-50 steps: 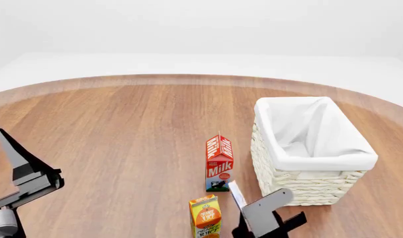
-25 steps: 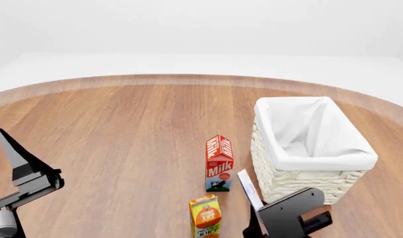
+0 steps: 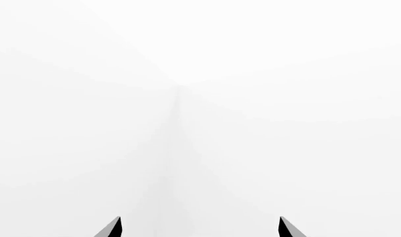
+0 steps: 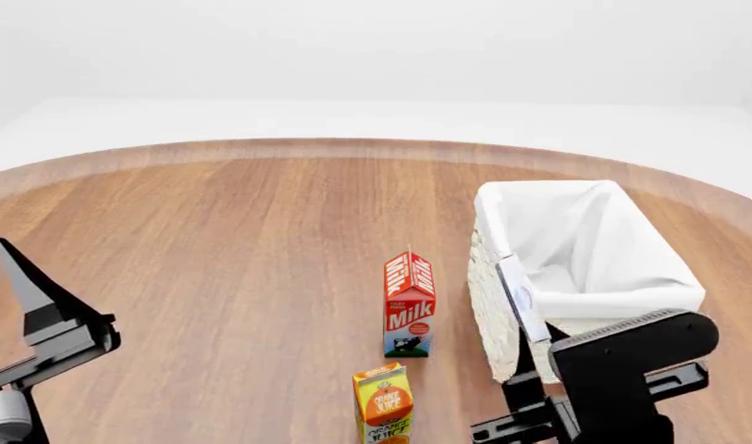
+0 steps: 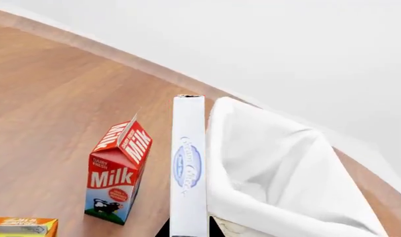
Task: Pick up the cream cheese box and the butter, and put them in the basket.
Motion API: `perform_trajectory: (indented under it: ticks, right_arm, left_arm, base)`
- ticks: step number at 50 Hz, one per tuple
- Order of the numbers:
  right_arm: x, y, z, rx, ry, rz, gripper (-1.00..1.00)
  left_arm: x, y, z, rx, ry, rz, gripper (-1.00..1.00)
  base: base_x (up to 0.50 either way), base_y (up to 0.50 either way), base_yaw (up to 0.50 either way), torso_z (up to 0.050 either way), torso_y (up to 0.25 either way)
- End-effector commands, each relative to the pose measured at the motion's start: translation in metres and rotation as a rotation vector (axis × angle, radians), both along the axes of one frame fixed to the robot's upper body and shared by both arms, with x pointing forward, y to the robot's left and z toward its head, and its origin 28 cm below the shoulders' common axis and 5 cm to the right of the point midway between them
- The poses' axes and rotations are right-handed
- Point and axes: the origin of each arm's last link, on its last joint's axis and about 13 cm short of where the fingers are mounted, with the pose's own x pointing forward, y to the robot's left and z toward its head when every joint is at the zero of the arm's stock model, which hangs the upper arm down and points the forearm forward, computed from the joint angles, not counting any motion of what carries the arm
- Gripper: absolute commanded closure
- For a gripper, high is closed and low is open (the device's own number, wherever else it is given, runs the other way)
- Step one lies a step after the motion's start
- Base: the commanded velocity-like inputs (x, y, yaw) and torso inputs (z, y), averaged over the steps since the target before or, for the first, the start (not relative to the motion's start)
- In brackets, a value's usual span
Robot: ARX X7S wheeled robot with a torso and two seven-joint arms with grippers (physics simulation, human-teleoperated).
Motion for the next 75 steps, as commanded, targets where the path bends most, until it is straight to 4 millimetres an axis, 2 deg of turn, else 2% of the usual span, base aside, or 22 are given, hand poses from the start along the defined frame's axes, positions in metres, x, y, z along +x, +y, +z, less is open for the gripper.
perform_trajectory:
  ticks: [1,20,33,47,54,64,75]
  right_arm:
    - [0.0,-0.005,0.025,0.004,-0.129,-0.028,1.0]
    - [0.0,-0.012,0.047,-0.01,-0.194,-0.057,1.0]
    - [0.002,-0.022,0.07,-0.028,-0.269,-0.105,1.0]
    - [0.013,-0.031,0.094,-0.043,-0.291,-0.138,1.0]
    - [0.026,-0.032,0.105,0.037,-0.231,-0.108,1.0]
    - [0.067,-0.039,0.127,0.253,-0.092,-0.058,1.0]
    - [0.091,-0.046,0.134,0.351,-0.023,-0.108,1.0]
  left_arm:
    - [-0.002,0.001,0.002,0.001,-0.003,0.01,-1.0]
    - [-0.001,0.001,0.001,0.0,0.001,0.006,-1.0]
    - [-0.001,0.0,0.0,0.0,0.0,0.002,-1.0]
    - [0.0,-0.002,0.0,0.004,0.003,-0.005,-1.0]
    - [0.0,-0.002,0.0,0.004,0.005,-0.007,-1.0]
    - [0.002,-0.002,0.0,0.006,0.009,-0.01,-1.0]
    - [0.002,-0.002,0.0,0.005,0.01,-0.011,-1.0]
  base:
    - [0.0,0.0,0.0,0.0,0.0]
    - [0.0,0.0,0.0,0.0,0.001]
    - [0.0,0.0,0.0,0.0,0.001]
    - [0.0,0.0,0.0,0.0,0.0]
    - [0.0,0.0,0.0,0.0,0.001]
    - [0.0,0.0,0.0,0.0,0.0]
    - [0.0,0.0,0.0,0.0,0.001]
